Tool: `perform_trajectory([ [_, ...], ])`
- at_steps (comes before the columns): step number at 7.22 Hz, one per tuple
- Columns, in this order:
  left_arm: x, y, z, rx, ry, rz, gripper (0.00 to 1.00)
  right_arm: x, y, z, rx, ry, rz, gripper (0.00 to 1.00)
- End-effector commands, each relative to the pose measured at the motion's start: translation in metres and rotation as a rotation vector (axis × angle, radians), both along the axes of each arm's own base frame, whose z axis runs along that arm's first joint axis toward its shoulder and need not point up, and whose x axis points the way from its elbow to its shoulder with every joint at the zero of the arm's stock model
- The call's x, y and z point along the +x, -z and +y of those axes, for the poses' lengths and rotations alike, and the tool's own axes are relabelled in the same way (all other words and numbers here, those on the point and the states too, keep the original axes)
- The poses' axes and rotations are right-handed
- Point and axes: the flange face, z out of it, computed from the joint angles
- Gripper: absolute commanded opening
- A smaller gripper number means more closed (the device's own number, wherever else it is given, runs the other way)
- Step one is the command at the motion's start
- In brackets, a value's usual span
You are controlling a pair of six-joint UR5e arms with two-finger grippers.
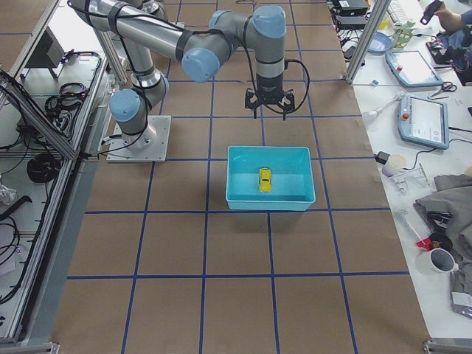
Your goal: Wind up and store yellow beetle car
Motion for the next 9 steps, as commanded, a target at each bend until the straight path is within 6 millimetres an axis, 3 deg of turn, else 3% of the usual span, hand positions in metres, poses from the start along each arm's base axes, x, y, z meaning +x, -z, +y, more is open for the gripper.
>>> perform_trajectory([
  [1, 0.0, 0.0, 0.0, 0.0, -0.001, 0.0, 1.0, 0.044, -0.034, 0.0, 0.036, 0.069, -0.036, 1.0],
  [2, 0.0, 0.0, 0.0, 0.0, 0.0, 0.002, 1.0, 0.078, -0.033, -0.008, 0.02, 0.141, -0.063, 1.0],
  [3, 0.0, 0.0, 0.0, 0.0, -0.001, 0.0, 1.0, 0.127, -0.033, -0.012, 0.007, 0.239, -0.082, 1.0],
  [4, 0.0, -0.001, 0.0, -0.001, -0.001, 0.0, 1.0, 0.175, -0.032, -0.012, 0.001, 0.278, -0.086, 1.0],
  [5, 0.0, 0.0, 0.0, 0.0, -0.001, 0.0, 1.0, 0.208, -0.031, -0.008, -0.002, 0.354, -0.094, 1.0],
  [9, 0.001, 0.0, 0.0, 0.0, -0.002, 0.002, 1.0, 0.272, -0.027, 0.007, -0.017, 0.82, -0.142, 1.0],
])
